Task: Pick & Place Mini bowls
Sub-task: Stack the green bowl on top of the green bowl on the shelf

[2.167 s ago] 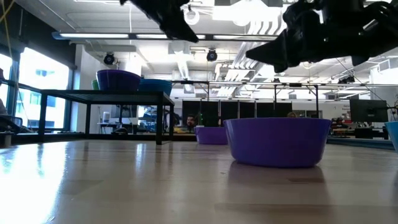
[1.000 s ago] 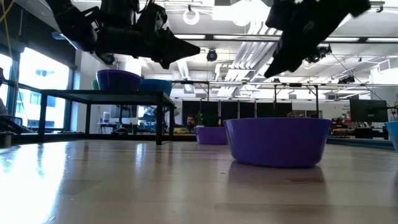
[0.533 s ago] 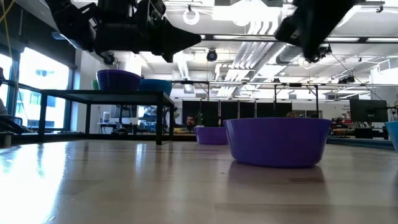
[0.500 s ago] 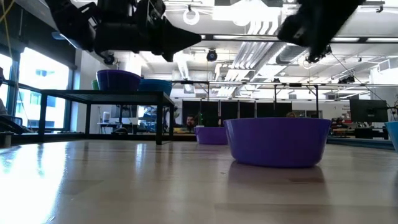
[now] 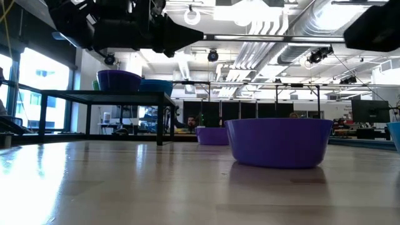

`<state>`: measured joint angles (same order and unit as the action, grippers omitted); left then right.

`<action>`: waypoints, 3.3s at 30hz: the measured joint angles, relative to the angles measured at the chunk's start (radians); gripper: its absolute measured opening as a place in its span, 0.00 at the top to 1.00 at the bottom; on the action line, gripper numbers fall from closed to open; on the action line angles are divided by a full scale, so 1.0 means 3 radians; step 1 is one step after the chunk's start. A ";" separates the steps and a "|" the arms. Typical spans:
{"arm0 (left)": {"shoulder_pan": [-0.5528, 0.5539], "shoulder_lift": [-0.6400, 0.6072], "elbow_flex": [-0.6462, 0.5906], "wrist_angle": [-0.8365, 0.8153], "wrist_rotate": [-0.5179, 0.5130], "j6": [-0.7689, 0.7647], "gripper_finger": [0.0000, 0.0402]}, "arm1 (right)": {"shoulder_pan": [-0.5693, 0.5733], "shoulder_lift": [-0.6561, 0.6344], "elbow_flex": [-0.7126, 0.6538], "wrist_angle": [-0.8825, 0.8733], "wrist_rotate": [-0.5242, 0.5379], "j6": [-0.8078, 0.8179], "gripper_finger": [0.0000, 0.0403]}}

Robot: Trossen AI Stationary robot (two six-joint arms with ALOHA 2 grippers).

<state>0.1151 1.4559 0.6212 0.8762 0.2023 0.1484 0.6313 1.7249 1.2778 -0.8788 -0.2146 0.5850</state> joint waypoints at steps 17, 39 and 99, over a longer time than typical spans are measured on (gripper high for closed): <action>0.0000 0.0000 0.0001 0.0071 0.0061 -0.0067 1.00 | 0.0175 0.0367 0.0000 0.0267 -0.0004 -0.0085 0.68; 0.0001 0.0000 0.0001 0.0036 0.0060 -0.0086 1.00 | 0.0071 0.0563 0.0000 0.0342 0.0014 -0.0234 0.98; 0.0008 0.0001 0.0003 0.0039 0.0051 0.0096 1.00 | -0.2855 -0.0376 -0.1185 0.1969 0.0900 0.0239 0.97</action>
<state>0.1177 1.4563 0.6220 0.8879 0.2176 0.1774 -0.2253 1.6122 0.9222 -0.2881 0.0554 0.6566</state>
